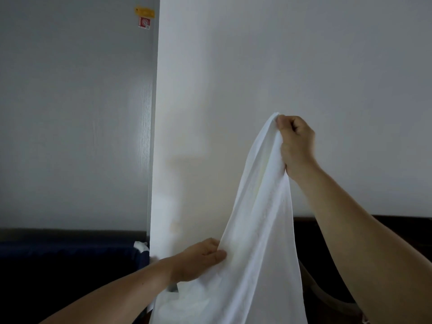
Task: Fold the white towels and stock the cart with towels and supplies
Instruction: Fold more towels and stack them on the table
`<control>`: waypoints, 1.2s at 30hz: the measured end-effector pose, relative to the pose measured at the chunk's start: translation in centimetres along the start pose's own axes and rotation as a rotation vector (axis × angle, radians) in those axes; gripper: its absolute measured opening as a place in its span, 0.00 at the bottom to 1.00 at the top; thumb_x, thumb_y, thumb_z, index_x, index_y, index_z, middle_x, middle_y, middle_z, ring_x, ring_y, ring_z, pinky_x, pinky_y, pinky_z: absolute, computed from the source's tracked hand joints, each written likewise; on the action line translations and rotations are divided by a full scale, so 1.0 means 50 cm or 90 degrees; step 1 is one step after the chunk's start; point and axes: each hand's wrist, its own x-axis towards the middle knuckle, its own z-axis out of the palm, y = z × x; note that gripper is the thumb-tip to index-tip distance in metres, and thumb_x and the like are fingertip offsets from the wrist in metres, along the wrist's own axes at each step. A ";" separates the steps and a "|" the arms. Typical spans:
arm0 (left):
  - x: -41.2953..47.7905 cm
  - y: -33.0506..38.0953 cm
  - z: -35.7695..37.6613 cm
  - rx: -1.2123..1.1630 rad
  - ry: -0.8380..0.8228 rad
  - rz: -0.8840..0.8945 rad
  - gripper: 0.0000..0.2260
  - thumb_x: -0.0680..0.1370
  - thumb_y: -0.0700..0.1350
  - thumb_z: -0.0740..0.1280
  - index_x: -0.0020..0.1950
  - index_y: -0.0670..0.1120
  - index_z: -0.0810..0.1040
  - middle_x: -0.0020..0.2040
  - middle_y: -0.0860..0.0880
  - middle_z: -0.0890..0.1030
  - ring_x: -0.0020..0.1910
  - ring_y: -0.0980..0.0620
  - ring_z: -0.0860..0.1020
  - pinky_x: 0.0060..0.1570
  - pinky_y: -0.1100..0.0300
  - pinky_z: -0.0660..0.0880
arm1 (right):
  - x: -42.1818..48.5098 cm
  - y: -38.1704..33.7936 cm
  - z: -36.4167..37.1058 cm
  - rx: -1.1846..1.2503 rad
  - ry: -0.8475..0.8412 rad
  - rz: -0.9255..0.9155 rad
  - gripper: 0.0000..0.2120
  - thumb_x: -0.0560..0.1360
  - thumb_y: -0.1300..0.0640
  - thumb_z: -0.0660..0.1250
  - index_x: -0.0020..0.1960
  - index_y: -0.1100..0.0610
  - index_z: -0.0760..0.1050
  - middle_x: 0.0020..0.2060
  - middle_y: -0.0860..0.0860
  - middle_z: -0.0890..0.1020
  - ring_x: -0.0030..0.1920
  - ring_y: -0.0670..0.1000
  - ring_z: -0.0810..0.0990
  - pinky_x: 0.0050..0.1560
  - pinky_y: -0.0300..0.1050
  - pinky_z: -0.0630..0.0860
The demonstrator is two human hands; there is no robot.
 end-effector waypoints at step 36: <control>-0.107 -0.037 -0.187 0.202 0.242 -0.089 0.06 0.80 0.49 0.69 0.44 0.53 0.84 0.41 0.51 0.86 0.45 0.51 0.84 0.44 0.64 0.77 | 0.001 0.143 -0.085 -0.163 0.068 0.068 0.14 0.81 0.50 0.64 0.45 0.61 0.76 0.35 0.50 0.74 0.33 0.45 0.69 0.33 0.38 0.67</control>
